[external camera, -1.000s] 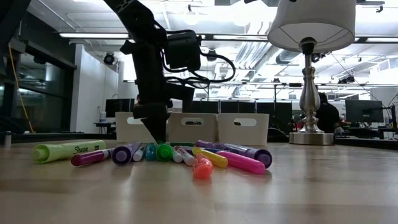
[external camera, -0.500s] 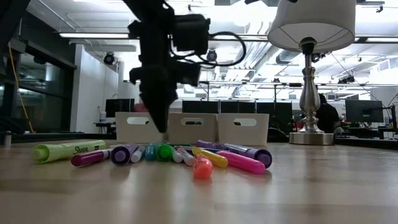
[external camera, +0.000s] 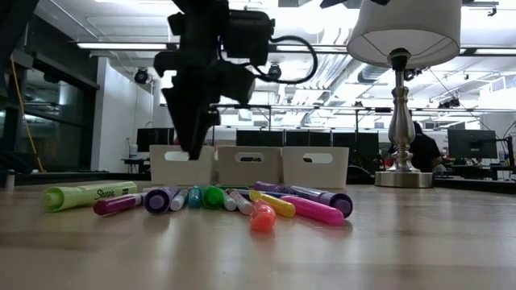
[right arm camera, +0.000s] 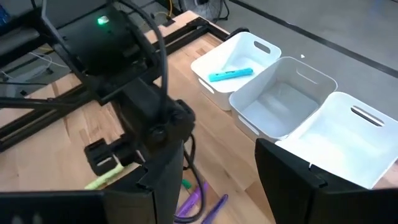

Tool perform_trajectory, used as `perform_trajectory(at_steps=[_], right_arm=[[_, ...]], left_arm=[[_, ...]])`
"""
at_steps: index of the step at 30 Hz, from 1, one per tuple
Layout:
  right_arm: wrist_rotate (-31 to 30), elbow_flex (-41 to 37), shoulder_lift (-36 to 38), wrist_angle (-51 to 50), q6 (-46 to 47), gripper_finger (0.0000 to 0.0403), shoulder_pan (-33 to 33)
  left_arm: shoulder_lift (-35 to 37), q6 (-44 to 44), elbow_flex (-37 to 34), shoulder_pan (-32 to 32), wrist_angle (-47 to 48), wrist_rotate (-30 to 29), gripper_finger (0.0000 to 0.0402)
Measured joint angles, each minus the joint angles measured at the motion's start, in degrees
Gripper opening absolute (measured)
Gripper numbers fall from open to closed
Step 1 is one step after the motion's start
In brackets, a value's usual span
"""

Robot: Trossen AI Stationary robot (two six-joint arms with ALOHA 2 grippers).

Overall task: Pick & Place Markers
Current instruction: Put the green marker pen into the gray bin

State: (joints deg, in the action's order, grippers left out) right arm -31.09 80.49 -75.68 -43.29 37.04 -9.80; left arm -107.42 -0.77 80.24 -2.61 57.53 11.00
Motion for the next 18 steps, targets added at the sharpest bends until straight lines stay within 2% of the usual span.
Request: perform_trajectory(at_steps=[8, 13, 18], right_arm=[[0.0, 0.0, 0.0, -2.5, 0.0, 0.0188, 0.0], [1.2, 0.0, 0.0, -3.2, -0.8, 0.0188, 0.0], [2.6, 0.0, 0.0, -3.2, -1.5, 0.0188, 0.0]], left_arm=[[0.0, 5.1, -3.3, 3.3, -0.5, -3.4, 0.0186], [0.0, 8.1, -5.0, 5.2, -3.5, -8.6, 0.0181], [0.0, 11.6, -7.6, 5.4, -8.1, -8.1, 0.0181]])
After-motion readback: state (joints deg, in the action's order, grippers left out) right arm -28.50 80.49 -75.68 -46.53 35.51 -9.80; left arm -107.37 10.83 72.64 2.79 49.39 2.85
